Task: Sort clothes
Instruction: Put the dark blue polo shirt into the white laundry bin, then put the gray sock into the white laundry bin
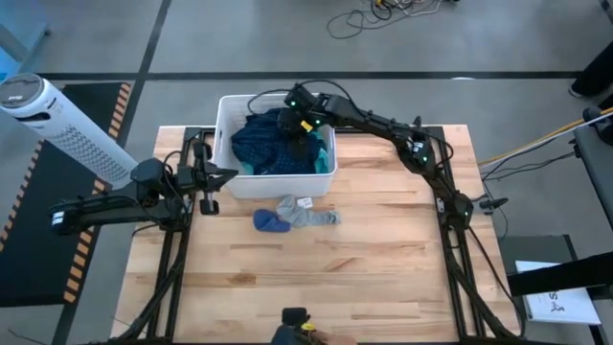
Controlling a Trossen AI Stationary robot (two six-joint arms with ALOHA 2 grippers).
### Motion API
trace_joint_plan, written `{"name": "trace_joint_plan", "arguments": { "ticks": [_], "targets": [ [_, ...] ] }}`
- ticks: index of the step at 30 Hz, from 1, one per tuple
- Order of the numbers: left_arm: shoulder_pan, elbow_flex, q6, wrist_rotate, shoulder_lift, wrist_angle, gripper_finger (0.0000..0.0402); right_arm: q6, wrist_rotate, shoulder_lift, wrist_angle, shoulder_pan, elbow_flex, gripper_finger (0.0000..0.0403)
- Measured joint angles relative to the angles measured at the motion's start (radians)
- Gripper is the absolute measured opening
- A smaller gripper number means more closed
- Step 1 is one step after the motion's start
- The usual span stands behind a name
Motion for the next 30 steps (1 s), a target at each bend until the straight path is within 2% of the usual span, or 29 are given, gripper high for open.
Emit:
{"name": "trace_joint_plan", "arguments": {
  "ticks": [5, 10, 13, 20, 24, 27, 30],
  "targets": [
    [0.0, 0.0, 0.0, -0.002, 0.005, -0.006, 0.0, -0.008, -0.009, 0.026, -0.089, -0.004, 0.0, 0.001],
    [0.0, 0.0, 0.0, -0.002, 0.008, -0.006, 0.0, 0.001, 0.023, -0.03, -0.117, 0.002, 0.0, 0.0018],
    [0.0, 0.0, 0.0, -0.002, 0.008, -0.006, 0.0, -0.001, 0.029, -0.106, -0.118, 0.01, 0.005, 0.0043],
    [0.0, 0.0, 0.0, -0.002, 0.008, -0.004, 0.0, -0.031, 0.047, -0.299, -0.254, 0.067, 0.005, 0.0119],
    [0.0, 0.0, 0.0, -0.002, 0.007, -0.003, 0.0, -0.073, 0.037, -0.382, -0.358, 0.121, -0.003, 0.0137],
    [0.0, 0.0, 0.0, -0.002, 0.007, -0.005, 0.0, -0.074, -0.033, -0.412, -0.449, 0.149, -0.041, 0.0137],
    [0.0, 0.0, 0.0, -0.002, 0.007, -0.006, 0.0, -0.051, -0.144, -0.454, -0.459, 0.174, -0.145, 0.0128]
  ]
}}
